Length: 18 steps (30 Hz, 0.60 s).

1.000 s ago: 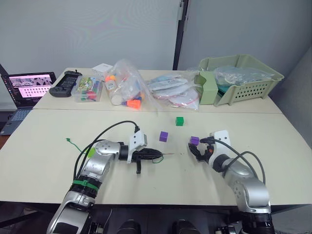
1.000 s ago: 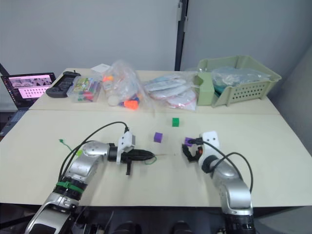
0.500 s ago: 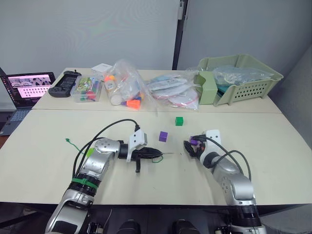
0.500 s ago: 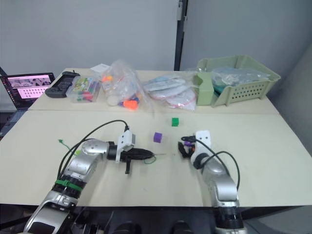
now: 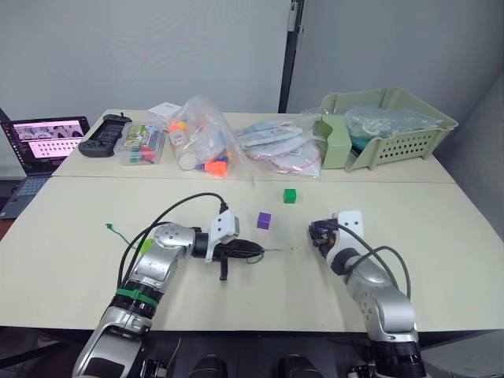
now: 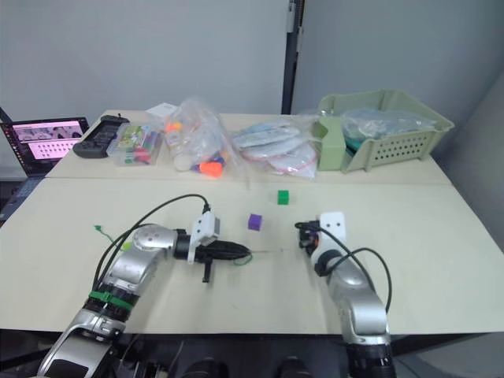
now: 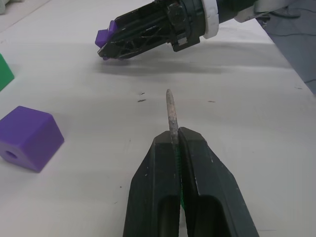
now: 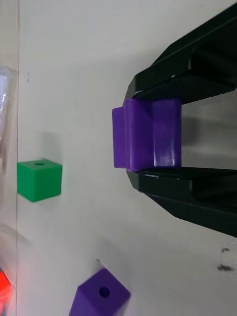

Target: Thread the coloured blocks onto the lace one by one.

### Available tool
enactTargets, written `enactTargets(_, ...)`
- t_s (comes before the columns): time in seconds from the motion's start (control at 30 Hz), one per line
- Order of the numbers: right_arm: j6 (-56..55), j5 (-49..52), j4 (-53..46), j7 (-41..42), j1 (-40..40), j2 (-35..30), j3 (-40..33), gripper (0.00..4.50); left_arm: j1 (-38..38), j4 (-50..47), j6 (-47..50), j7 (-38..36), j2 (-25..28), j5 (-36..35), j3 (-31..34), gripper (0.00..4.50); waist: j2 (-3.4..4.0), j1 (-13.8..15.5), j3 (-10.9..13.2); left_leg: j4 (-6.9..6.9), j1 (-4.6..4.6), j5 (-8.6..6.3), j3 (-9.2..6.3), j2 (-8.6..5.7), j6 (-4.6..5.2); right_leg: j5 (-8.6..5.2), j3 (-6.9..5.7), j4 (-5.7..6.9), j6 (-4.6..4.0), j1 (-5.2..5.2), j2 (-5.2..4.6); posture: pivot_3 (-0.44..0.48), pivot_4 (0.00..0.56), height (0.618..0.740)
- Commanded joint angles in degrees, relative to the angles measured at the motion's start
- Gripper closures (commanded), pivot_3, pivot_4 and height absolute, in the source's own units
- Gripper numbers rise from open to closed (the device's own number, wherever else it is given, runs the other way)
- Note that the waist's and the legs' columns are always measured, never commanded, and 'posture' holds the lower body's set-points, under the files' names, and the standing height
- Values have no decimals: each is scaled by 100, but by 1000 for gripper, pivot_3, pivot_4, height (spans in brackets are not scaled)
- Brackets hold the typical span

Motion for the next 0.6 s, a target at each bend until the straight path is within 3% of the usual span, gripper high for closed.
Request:
enactTargets(0.03,406,153,-965,-60,387,17,115,3319,-18,-208,41,-120,-93,-147,-109,4500,0,3,0,-1,-1,0,0,-1,0,0,0,0,0,-1,0,0,150,734)
enactTargets(0.47,788,-150,-2181,-845,1646,481,599,3319,-433,407,-133,-535,-408,-72,-358,4500,0,2,0,2,-1,1,1,0,0,-2,0,-10,1,2,2,0,150,734)
enactTargets(0.53,801,-165,-2272,-878,1662,441,573,2284,-461,477,-179,-559,-410,-69,-359,4500,0,-3,0,2,-1,1,2,0,0,-2,1,-11,1,2,2,0,150,734)
enactTargets(0.6,906,-60,-2392,-832,1603,413,475,1614,-491,549,-223,-565,-413,-58,-350,4500,0,-5,0,2,1,1,1,1,0,-3,0,-10,1,2,3,0,150,734)
